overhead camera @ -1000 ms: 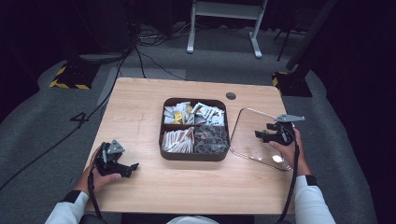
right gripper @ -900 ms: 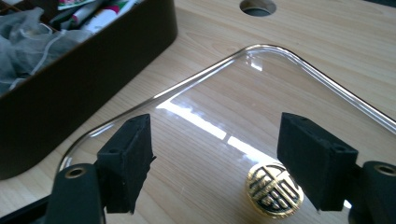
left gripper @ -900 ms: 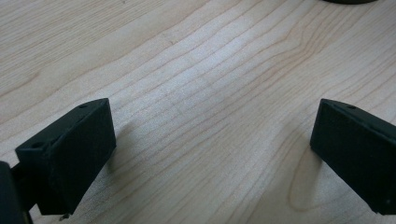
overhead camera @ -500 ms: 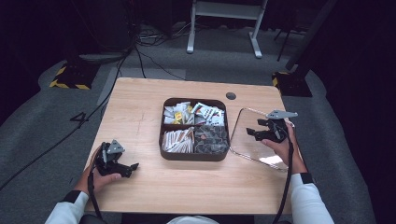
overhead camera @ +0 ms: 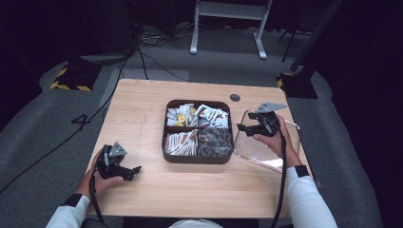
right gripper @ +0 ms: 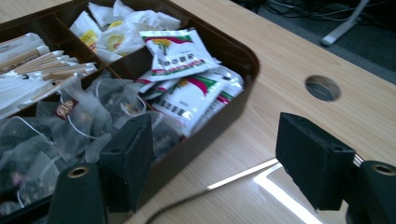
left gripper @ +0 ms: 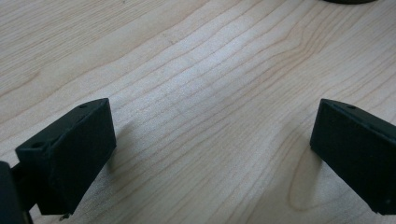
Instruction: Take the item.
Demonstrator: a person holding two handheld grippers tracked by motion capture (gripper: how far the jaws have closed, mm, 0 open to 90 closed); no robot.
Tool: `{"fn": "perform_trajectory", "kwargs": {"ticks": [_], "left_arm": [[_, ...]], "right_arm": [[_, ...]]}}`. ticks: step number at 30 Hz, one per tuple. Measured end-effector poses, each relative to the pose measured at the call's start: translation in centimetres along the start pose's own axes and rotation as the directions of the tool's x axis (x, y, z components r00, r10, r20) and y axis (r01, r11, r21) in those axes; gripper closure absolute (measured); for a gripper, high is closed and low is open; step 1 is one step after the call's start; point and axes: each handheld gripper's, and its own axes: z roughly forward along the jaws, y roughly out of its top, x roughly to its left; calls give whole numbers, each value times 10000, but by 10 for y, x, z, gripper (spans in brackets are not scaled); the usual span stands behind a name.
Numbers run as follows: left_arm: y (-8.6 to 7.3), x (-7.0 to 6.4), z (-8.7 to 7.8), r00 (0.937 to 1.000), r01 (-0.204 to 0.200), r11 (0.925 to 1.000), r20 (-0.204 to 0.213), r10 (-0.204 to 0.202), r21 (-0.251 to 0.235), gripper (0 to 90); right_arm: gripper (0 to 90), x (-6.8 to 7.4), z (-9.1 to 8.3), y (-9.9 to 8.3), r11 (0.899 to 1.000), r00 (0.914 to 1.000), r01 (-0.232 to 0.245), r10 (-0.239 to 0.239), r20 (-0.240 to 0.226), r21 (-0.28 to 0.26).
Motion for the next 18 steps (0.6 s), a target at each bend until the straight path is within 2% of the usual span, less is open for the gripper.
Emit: {"fn": "perform_trajectory", "kwargs": {"ticks": [4, 6, 9, 11, 12, 13, 18], "left_arm": [[0, 0, 0, 10000, 16, 10000, -12, -16, -2, 4], [0, 0, 0, 10000, 15, 10000, -17, -15, 1, 4], [0, -1, 0, 10000, 54, 10000, -35, -54, -3, 5], [0, -1, 0, 9999, 101, 9999, -21, -101, -1, 5], [0, -1, 0, 9999, 101, 9999, -21, -101, -1, 5], [0, -1, 0, 9999, 104, 9999, -23, -104, 1, 5], [0, -1, 0, 10000, 36, 10000, -24, -36, -2, 5]], "right_arm": [[287, 12, 23, 21, 9989, 9989, 358, -349, -314, 291], [286, 14, 26, 24, 9987, 9986, 418, -408, -331, 282], [284, 24, 44, 37, 9968, 9971, 634, -612, -449, 477], [284, 28, 51, 42, 9968, 9962, 650, -622, -603, 465], [284, 28, 51, 42, 9968, 9962, 650, -622, -603, 465], [284, 34, 60, 47, 9947, 9951, 840, -807, -572, 590], [290, 40, 73, 53, 9927, 9937, 954, -906, -655, 739]]}}
